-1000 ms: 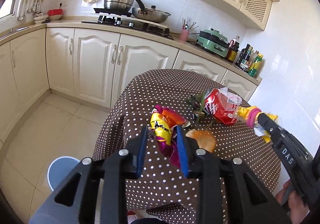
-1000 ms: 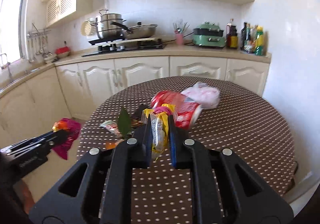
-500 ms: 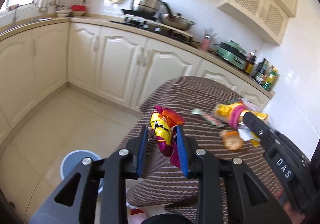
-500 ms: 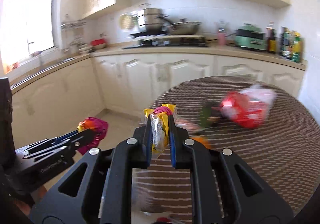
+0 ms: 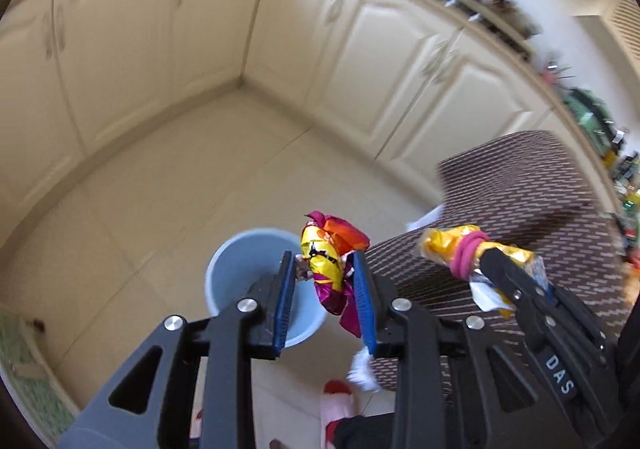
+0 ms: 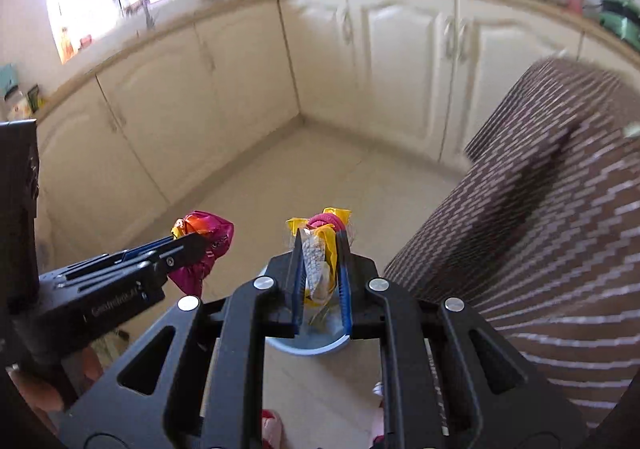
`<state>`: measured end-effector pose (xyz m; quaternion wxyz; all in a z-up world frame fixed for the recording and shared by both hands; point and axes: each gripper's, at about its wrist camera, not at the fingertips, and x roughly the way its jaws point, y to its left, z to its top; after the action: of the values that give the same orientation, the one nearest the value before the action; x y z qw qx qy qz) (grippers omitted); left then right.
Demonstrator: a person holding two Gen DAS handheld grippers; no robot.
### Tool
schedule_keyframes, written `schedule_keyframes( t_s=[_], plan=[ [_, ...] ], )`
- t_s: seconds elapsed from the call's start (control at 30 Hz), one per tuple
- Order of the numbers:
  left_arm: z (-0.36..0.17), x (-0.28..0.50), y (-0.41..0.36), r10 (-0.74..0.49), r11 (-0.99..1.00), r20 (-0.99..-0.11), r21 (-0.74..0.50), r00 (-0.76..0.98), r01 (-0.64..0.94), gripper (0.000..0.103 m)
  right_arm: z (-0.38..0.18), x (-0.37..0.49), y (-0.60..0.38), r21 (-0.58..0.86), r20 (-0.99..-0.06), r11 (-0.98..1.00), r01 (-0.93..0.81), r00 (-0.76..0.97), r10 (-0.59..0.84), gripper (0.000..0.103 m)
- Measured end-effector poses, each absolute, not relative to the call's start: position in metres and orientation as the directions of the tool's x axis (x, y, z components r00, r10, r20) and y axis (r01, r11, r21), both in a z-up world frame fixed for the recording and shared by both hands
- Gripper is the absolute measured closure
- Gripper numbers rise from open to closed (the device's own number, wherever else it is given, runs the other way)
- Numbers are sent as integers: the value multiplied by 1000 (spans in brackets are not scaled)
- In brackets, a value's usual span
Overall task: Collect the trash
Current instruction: 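Carry both held wrappers over the light-blue bucket, then open the left tool over the bucket, then open the right tool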
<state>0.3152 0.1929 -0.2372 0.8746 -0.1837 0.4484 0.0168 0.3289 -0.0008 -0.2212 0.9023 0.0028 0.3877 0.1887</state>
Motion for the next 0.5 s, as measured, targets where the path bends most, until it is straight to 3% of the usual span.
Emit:
schedule_keyframes(
  t_s=[0.17,0.23,0.3,0.5],
  plan=[
    [-289,348,210,-133,921,-832,-304,538,-242,74,-266,357,21,174,-744,924,-340,569,350,89],
    [-300,355,213,-144,914,-826,-322,545,-246,69,-280,366,26,183,-753,924,-336,556,351,89],
    [-313,360,219,-152,904,-833,-335,531,-267,55,-291,377,30,194,-761,924,-329,544,353,89],
    [-335,367,228,-165,887,-843,-354,512,-297,50,-316,390,39,214,-784,924,-317,509,356,89]
  ],
)
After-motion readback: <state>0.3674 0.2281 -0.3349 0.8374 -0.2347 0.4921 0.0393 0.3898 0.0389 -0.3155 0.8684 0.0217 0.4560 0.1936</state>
